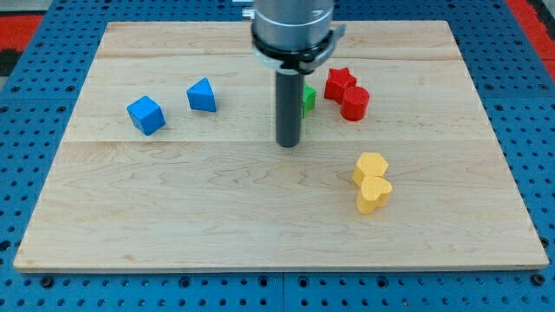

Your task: Point at the blue cube

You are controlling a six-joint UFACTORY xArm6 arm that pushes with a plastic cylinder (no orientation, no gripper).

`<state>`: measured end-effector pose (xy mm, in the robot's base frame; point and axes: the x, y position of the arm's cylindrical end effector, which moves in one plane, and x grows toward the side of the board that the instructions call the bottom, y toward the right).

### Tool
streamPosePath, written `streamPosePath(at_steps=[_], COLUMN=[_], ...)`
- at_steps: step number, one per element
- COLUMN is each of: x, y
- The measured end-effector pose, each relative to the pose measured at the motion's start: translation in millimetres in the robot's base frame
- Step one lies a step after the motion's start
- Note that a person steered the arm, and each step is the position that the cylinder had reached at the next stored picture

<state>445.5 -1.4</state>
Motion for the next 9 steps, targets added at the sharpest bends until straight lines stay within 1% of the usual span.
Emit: streamPosePath(at_steps=[1,2,4,5,6,7,9], x=[11,18,18,1,-6,-6,-47], y=[-36,-94,-221,-253,-254,-240,-237])
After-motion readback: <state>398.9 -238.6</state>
